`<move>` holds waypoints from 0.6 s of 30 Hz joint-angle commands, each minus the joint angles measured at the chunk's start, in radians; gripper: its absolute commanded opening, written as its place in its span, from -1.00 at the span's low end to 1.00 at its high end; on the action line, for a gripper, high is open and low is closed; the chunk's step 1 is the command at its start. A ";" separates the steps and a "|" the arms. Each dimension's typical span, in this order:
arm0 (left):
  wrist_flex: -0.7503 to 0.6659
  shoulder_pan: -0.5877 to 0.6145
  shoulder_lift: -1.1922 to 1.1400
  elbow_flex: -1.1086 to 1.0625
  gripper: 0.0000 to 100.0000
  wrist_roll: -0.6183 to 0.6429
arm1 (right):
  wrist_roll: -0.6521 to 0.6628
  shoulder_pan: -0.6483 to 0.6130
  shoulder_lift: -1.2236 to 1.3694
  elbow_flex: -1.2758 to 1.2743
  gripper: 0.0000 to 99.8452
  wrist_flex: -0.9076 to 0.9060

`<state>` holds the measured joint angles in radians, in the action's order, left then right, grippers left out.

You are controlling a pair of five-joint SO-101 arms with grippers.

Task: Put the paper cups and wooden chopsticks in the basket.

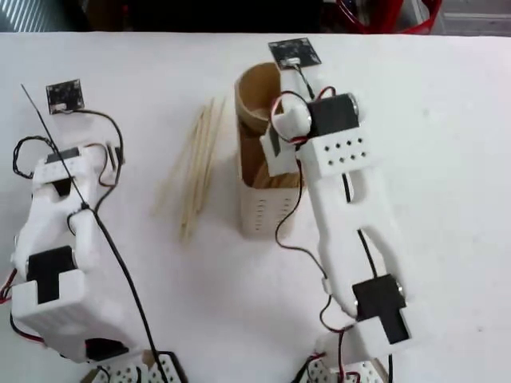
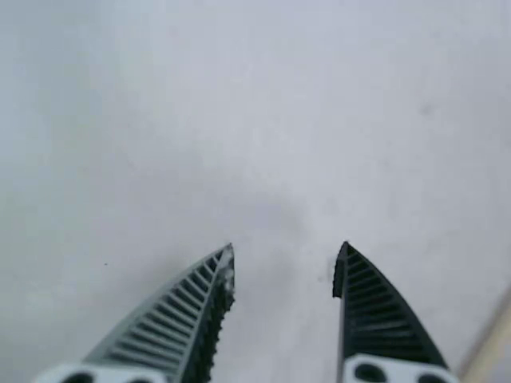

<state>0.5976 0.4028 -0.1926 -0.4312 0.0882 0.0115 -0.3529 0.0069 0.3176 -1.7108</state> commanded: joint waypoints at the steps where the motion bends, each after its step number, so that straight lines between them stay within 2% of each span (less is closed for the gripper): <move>1: 0.003 0.004 0.007 0.046 -0.58 -0.011 | -0.011 -0.050 -0.097 0.011 -0.51 -0.005; 7: 0.012 -0.031 0.007 0.038 -0.58 -0.011 | -0.005 -0.045 -0.280 0.003 -0.52 -0.005; 9: 0.066 -0.061 0.007 0.051 -0.61 -0.012 | 0.011 -0.045 -0.369 -0.012 -0.53 -0.005; 11: 0.112 -0.074 0.008 0.074 -0.71 -0.017 | 0.063 -0.042 -0.466 -0.048 -0.60 -0.005; 13: 0.161 -0.076 0.008 0.097 -0.77 -0.081 | 0.107 -0.016 -0.559 -0.114 -0.73 -0.005; 15: 0.206 -0.082 0.008 0.120 -0.76 -0.143 | 0.144 0.031 -0.664 -0.203 -0.85 -0.004; 18: 0.255 -0.119 0.008 0.137 -0.72 -0.153 | 0.229 0.125 -0.819 -0.358 -0.92 0.004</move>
<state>0.7940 0.3307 -0.1941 -0.3621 -0.0299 0.1665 -0.3023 -0.6651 0.0675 -1.7108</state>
